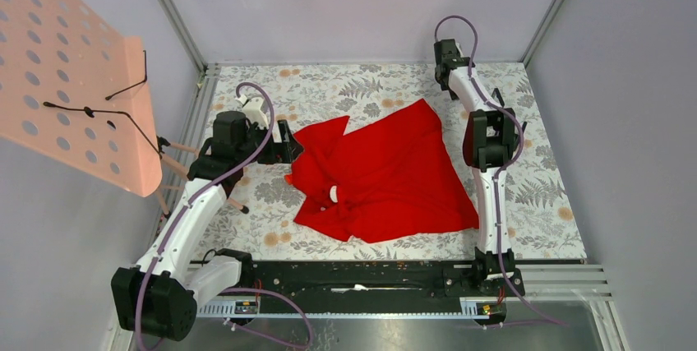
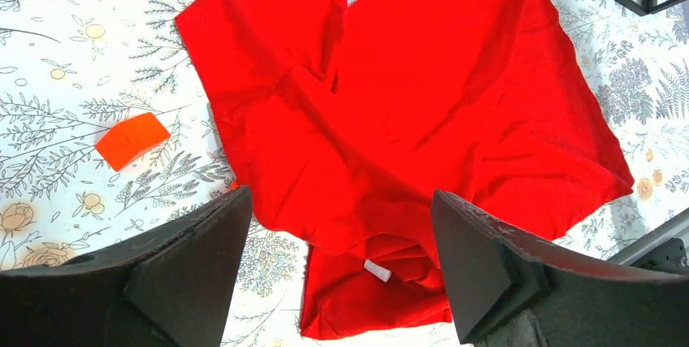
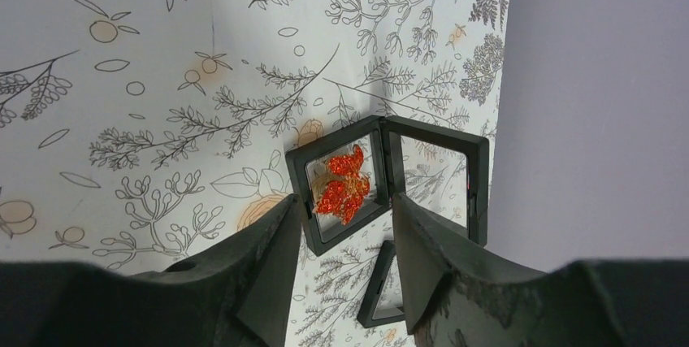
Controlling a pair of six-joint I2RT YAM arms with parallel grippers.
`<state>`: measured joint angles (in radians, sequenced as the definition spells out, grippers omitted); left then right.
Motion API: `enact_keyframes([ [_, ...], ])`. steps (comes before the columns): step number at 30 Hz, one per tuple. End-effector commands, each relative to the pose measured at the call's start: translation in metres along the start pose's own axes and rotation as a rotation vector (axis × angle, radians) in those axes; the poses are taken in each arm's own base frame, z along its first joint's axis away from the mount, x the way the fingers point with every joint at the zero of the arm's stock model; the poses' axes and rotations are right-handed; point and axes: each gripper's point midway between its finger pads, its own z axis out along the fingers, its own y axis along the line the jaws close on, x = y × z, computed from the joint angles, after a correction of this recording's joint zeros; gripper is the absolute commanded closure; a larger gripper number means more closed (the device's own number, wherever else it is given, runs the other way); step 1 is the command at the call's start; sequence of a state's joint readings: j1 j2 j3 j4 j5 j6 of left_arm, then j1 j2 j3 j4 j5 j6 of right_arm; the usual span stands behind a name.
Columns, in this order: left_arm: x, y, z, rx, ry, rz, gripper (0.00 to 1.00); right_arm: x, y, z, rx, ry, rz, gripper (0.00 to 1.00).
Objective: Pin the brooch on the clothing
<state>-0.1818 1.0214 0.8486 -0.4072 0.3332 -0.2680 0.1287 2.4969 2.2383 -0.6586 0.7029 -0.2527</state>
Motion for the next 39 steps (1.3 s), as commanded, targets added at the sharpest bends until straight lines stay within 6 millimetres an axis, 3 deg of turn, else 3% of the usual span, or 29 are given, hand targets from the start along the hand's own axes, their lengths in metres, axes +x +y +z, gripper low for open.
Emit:
enact_keyframes([
  [1,-0.012,-0.002,0.001,0.017,-0.049,0.005,0.13,0.001,-0.009,0.001,0.007,0.034,-0.048,0.5],
  [15,-0.013,-0.003,0.0,0.026,-0.053,-0.002,0.13,0.026,-0.005,0.015,-0.066,0.103,-0.121,0.52],
  [30,-0.013,-0.002,0.001,0.028,-0.054,-0.008,0.13,0.034,0.006,0.027,-0.138,0.116,-0.21,0.53],
  [39,-0.014,-0.001,0.002,0.029,-0.054,-0.013,0.13,0.032,0.003,0.03,-0.125,0.108,-0.204,0.55],
])
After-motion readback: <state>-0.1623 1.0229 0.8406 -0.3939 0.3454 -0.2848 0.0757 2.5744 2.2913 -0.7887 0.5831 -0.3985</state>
